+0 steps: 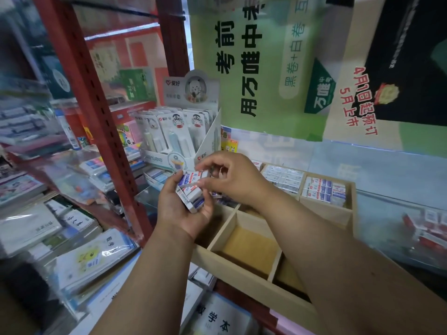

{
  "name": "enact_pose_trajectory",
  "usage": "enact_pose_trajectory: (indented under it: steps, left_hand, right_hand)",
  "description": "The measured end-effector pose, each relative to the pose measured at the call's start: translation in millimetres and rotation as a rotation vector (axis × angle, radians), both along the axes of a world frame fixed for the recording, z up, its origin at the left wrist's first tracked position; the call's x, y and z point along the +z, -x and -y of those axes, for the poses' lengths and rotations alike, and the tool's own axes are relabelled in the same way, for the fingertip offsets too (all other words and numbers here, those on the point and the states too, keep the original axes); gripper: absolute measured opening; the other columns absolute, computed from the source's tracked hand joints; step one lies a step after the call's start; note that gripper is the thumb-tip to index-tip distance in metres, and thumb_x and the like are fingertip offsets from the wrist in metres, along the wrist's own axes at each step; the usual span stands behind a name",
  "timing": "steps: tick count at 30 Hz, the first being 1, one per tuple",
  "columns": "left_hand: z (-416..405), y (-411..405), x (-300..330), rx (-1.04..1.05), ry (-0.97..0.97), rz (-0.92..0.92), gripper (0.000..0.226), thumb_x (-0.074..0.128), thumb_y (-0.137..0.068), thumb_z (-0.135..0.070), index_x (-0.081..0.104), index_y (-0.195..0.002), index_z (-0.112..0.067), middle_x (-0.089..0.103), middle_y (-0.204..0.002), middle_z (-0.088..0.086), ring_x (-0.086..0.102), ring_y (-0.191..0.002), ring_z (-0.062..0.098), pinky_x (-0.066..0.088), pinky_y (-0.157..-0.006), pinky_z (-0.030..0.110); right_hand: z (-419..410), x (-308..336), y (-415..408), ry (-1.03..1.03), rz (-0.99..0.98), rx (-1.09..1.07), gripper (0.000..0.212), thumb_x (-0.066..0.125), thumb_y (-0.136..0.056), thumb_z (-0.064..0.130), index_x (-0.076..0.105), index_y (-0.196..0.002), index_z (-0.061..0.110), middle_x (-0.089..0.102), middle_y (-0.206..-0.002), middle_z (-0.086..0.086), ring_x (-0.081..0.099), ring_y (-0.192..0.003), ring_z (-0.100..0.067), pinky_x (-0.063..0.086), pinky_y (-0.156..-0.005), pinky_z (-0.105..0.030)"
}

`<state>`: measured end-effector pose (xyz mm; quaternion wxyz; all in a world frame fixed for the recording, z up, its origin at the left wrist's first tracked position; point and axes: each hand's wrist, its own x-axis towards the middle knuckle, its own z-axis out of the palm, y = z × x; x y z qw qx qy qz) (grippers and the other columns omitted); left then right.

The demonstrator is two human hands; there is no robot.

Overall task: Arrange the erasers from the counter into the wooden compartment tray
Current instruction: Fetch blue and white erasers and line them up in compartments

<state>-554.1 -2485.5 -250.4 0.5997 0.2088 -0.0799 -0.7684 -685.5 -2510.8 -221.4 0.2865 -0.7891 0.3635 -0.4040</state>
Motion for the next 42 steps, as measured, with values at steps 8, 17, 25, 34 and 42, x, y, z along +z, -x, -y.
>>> enact_pose_trajectory:
  steps: [8,17,25,34,42]
  left_hand:
    - [-5.1,-3.3,1.1,0.127,0.101,-0.115,0.040,0.056,-0.085,-0.037,0.065,-0.110,-0.007,0.066,-0.098,0.012,0.066,-0.088,0.027,0.051,-0.042,0.019]
    - [-6.3,-6.3,-2.5,0.242,0.185,-0.213,0.045,0.059,-0.079,-0.035,0.062,-0.111,-0.003,0.059,-0.112,0.010,0.069,-0.078,0.029,0.050,-0.043,0.018]
    - [-8.5,-4.3,-0.9,0.258,0.162,-0.199,0.039,0.054,-0.090,-0.038,0.065,-0.102,-0.003,0.063,-0.104,0.012,0.068,-0.075,0.028,0.050,-0.043,0.018]
    - [-10.8,-3.3,1.7,0.270,0.147,-0.169,0.039,0.054,-0.090,-0.039,0.066,-0.101,-0.004,0.065,-0.104,0.014,0.066,-0.086,0.027,0.049,-0.042,0.017]
    - [-12.0,-2.5,2.1,0.270,0.132,-0.161,0.038,0.054,-0.090,-0.039,0.066,-0.102,-0.005,0.063,-0.112,0.013,0.066,-0.086,0.027,0.050,-0.044,0.017]
  right_hand:
    - [13.0,7.9,20.5,-0.057,0.455,-0.311,0.026,0.072,-0.080,0.014,0.051,-0.088,0.027,0.055,-0.086,-0.002,0.064,-0.078,-0.029,0.058,-0.074,-0.041]
    - [29.7,-19.3,22.0,-0.079,-0.184,-0.373,0.022,0.082,-0.070,0.030,0.068,-0.076,0.013,0.066,-0.072,0.002,0.060,-0.069,-0.017,0.048,-0.063,-0.031]
    - [28.9,-18.0,18.4,0.020,-0.219,-0.301,0.014,0.072,-0.081,0.026,0.078,-0.084,0.014,0.065,-0.073,0.001,0.059,-0.069,-0.018,0.043,-0.059,-0.026]
    - [26.4,-17.7,17.5,-0.189,-0.252,-0.283,0.044,0.039,-0.099,0.040,0.071,-0.094,0.010,0.068,-0.096,-0.008,0.061,-0.084,-0.023,0.044,-0.077,-0.030]
    - [18.3,-16.6,17.8,-0.412,-0.342,-0.193,0.070,0.021,-0.094,0.063,0.075,-0.096,0.019,0.068,-0.112,-0.001,0.059,-0.103,-0.020,0.039,-0.102,-0.041]
